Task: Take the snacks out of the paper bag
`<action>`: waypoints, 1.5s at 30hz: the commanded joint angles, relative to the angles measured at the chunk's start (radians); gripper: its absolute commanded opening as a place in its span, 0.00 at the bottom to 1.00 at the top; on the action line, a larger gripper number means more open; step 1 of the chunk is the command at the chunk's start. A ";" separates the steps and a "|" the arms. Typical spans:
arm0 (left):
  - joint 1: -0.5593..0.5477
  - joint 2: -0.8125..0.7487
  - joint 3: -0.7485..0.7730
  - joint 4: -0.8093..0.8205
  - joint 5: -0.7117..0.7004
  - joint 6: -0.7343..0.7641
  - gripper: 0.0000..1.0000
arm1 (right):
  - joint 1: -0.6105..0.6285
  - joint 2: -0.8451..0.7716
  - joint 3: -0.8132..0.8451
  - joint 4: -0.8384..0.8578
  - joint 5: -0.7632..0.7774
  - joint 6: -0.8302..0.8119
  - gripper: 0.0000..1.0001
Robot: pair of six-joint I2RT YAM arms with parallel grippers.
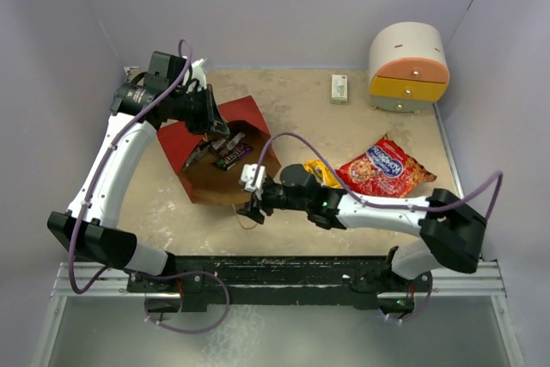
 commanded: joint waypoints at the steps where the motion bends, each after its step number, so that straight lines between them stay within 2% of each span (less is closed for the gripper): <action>1: 0.006 0.007 0.052 0.018 0.031 0.010 0.00 | 0.009 0.110 0.136 0.056 -0.049 -0.379 0.68; 7: 0.005 0.008 0.053 0.013 0.044 0.003 0.00 | 0.009 0.293 0.277 0.050 0.002 -0.612 0.72; 10: 0.005 0.006 0.051 0.011 0.048 0.003 0.00 | 0.009 0.393 0.372 0.039 0.023 -0.656 0.72; 15: 0.004 0.006 0.057 -0.004 0.054 0.013 0.00 | 0.005 0.534 0.422 0.173 0.148 -0.758 0.68; 17: 0.006 0.007 0.066 -0.015 0.050 0.023 0.00 | 0.001 0.579 0.437 0.222 0.188 -0.782 0.67; 23: 0.005 0.010 0.085 -0.036 0.048 0.042 0.00 | -0.017 0.674 0.506 0.195 0.210 -0.821 0.65; 28: 0.005 0.013 0.083 -0.035 0.057 0.042 0.00 | -0.020 0.756 0.570 0.204 0.332 -0.818 0.62; 33: 0.005 0.014 0.077 -0.031 0.058 0.039 0.00 | -0.029 0.813 0.609 0.228 0.351 -0.818 0.51; 39: 0.005 0.021 0.091 -0.037 0.049 0.041 0.00 | -0.031 0.839 0.655 0.196 0.423 -0.821 0.20; 45: 0.006 0.032 0.106 -0.037 0.035 0.042 0.00 | -0.021 0.723 0.588 0.193 0.353 -0.778 0.02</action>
